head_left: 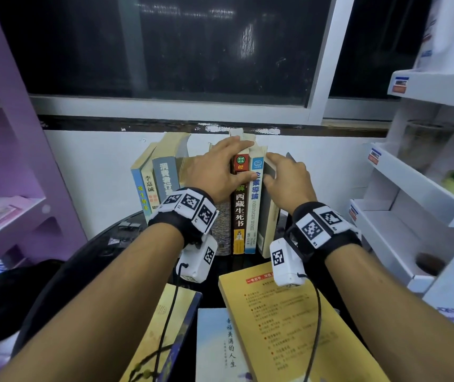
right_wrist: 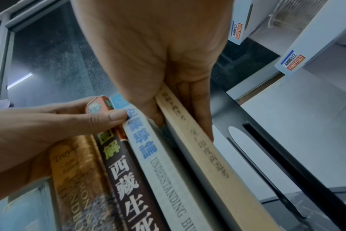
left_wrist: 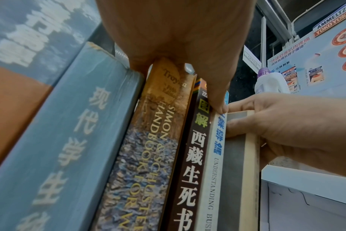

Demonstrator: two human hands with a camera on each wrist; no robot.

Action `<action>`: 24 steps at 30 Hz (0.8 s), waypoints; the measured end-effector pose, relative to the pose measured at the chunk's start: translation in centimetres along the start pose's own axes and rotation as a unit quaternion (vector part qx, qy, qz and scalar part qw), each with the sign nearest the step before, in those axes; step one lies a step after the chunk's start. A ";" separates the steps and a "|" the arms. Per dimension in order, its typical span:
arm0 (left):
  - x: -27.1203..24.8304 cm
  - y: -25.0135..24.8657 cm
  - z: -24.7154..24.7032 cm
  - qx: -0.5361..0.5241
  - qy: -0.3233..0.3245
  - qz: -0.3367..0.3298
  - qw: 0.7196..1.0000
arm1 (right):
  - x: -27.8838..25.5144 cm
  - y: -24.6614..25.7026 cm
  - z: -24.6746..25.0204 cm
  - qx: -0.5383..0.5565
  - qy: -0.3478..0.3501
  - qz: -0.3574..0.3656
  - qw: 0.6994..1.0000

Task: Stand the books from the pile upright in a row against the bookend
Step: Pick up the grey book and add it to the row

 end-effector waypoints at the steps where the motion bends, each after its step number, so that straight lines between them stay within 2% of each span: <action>1: 0.0 0.0 0.0 0.002 0.000 0.000 1.000 | 0.1 -0.1 -0.1 0.003 -0.002 0.000 1.000; 7: 0.0 0.1 0.0 0.005 -0.003 0.001 1.000 | 0.4 -0.7 -0.2 0.025 0.022 0.007 0.999; 12: -0.1 -0.1 0.0 -0.002 0.003 -0.001 1.000 | -0.2 -1.3 0.2 0.107 0.123 0.015 0.986; 15: -0.2 -0.1 0.1 -0.002 0.005 0.005 1.000 | -1.1 -1.3 0.0 0.107 0.180 0.027 0.977; 24: -0.2 -0.2 0.2 -0.002 0.006 0.008 1.000 | -1.4 -1.4 -1.0 0.144 0.125 0.066 0.979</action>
Point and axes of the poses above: each hand's wrist, its own x-axis towards the middle knuckle, its own z-axis out of the back of the hand, y = z × x, the point moved 5 cm from there along x, towards the middle knuckle, and after that the axes turned 13 degrees about z, right-handed, at the moved point
